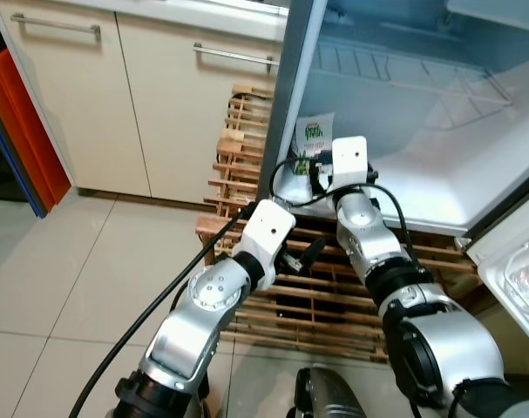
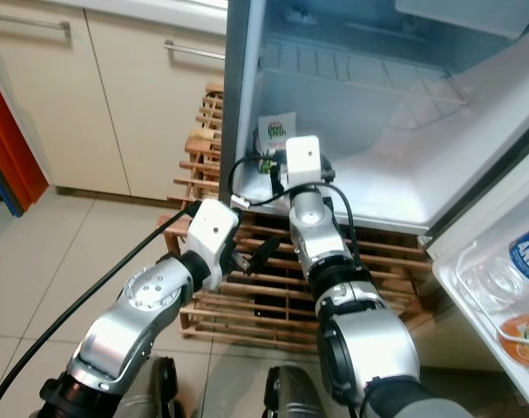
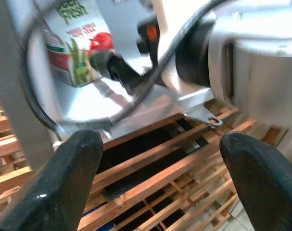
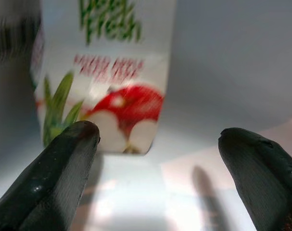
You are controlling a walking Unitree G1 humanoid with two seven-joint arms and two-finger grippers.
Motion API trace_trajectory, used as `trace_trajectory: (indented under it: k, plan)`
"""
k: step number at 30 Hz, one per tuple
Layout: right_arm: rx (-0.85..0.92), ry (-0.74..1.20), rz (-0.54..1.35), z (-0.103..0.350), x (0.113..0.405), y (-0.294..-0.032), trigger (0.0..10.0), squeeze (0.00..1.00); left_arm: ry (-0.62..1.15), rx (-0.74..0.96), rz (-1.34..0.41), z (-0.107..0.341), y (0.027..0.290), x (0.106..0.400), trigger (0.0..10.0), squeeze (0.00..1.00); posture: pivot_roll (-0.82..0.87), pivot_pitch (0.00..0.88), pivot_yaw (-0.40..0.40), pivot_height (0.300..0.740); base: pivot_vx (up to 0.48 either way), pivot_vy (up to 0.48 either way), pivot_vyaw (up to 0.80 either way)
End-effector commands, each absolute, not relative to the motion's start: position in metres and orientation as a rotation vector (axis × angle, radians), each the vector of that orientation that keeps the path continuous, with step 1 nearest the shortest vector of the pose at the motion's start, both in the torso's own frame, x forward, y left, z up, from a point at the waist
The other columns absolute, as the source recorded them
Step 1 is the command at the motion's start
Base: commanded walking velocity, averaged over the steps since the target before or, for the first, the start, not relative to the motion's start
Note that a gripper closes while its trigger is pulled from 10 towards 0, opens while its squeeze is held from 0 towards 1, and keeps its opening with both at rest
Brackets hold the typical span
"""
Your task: Restocking fridge
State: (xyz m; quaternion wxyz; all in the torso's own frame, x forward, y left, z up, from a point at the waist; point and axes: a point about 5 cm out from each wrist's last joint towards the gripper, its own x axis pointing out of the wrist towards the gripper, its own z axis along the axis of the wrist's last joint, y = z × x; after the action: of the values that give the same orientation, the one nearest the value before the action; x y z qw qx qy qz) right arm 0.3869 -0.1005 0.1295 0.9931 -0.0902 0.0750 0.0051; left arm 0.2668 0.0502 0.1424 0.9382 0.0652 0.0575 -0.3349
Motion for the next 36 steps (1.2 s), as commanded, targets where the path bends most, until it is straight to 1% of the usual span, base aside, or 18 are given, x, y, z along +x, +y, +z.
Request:
trace_trajectory:
  k: [1,6,7,10,15,16,18,19,20,22,23,25,26,28,32,33,35,36]
  plan:
    - [-0.208,0.16,0.004,0.132,0.389,-0.099,10.0,0.0,0.11,0.119,-0.69,0.147,0.048,0.263,10.0,0.0,0.05,0.057,-0.133,0.661,0.0,0.0,0.0]
    - [-0.235,0.179,0.017,0.131,0.39,-0.091,10.0,0.0,0.116,0.124,-0.693,0.147,0.049,0.257,10.0,0.0,0.07,0.075,-0.132,0.661,0.0,0.0,0.0]
    - [-0.258,0.197,0.032,0.129,0.388,-0.083,10.0,0.0,0.131,0.131,-0.691,0.145,0.052,0.253,10.0,0.0,0.09,0.094,-0.131,0.661,0.0,0.0,0.0]
    - [-0.291,0.197,0.046,0.13,0.388,-0.075,10.0,0.0,0.145,0.139,-0.686,0.143,0.055,0.248,10.0,0.0,0.11,0.101,-0.131,0.661,0.0,0.0,0.0]
    - [-0.393,0.131,0.031,0.142,0.392,-0.072,10.0,0.0,0.159,0.146,-0.666,0.144,0.06,0.243,10.0,0.0,0.14,0.116,-0.134,0.661,0.0,0.0,0.0]
    - [-0.456,0.093,0.003,0.148,0.394,-0.076,10.0,0.0,0.164,0.147,-0.661,0.144,0.061,0.242,10.0,0.0,0.14,0.119,-0.135,0.661,0.0,0.0,0.0]
    - [-0.482,0.078,-0.013,0.151,0.395,-0.078,10.0,0.0,0.166,0.147,-0.659,0.143,0.062,0.241,10.0,0.0,0.15,0.119,-0.135,0.661,0.0,0.0,0.0]
    - [-0.458,0.071,-0.041,0.154,0.397,-0.083,10.0,0.0,0.17,0.147,-0.658,0.143,0.062,0.241,10.0,0.0,0.14,0.12,-0.136,0.661,0.0,0.0,0.0]
    - [-0.384,0.074,-0.067,0.158,0.399,-0.088,10.0,0.0,0.172,0.147,-0.658,0.143,0.061,0.241,10.0,0.0,0.14,0.12,-0.136,0.661,0.0,0.0,0.0]
    - [-0.056,0.111,-0.082,0.165,0.403,-0.093,10.0,0.0,0.174,0.147,-0.658,0.143,0.06,0.241,10.0,0.0,0.13,0.115,-0.136,0.661,0.0,0.0,0.0]
    - [-0.056,0.111,-0.082,0.165,0.403,-0.093,10.0,0.0,0.174,0.147,-0.658,0.143,0.06,0.241,10.0,0.0,0.13,0.115,-0.136,0.661,0.0,0.0,0.0]
    - [0.18,0.104,-0.055,0.176,0.407,-0.092,10.0,0.0,0.174,0.146,-0.659,0.143,0.059,0.244,10.0,0.0,0.12,0.108,-0.132,0.661,0.0,0.0,0.0]
    - [0.233,0.091,-0.038,0.181,0.409,-0.09,10.0,0.0,0.173,0.147,-0.659,0.144,0.059,0.245,10.0,0.0,0.11,0.106,-0.132,0.661,0.0,0.0,0.0]
    - [0.289,0.061,-0.009,0.189,0.411,-0.089,10.0,0.0,0.167,0.15,-0.66,0.145,0.058,0.248,10.0,0.0,0.11,0.098,-0.132,0.661,0.0,0.0,0.0]
    - [0.298,0.02,0.05,0.192,0.41,-0.085,10.0,0.0,0.159,0.149,-0.662,0.146,0.056,0.252,10.0,0.0,0.08,0.076,-0.126,0.661,0.0,0.0,0.0]
    - [0.282,-0.008,0.088,0.184,0.405,-0.083,10.0,0.0,0.151,0.151,-0.669,0.146,0.054,0.256,10.0,0.0,0.06,0.05,-0.123,0.661,0.0,0.0,0.0]
    - [0.281,-0.015,0.098,0.181,0.403,-0.084,10.0,0.0,0.148,0.153,-0.671,0.146,0.053,0.257,10.0,0.0,0.06,0.046,-0.122,0.661,0.0,0.0,0.0]
    - [0.273,-0.025,0.104,0.175,0.4,-0.085,10.0,0.0,0.144,0.158,-0.674,0.146,0.053,0.259,10.0,0.0,0.05,0.025,-0.117,0.661,0.0,0.0,0.0]
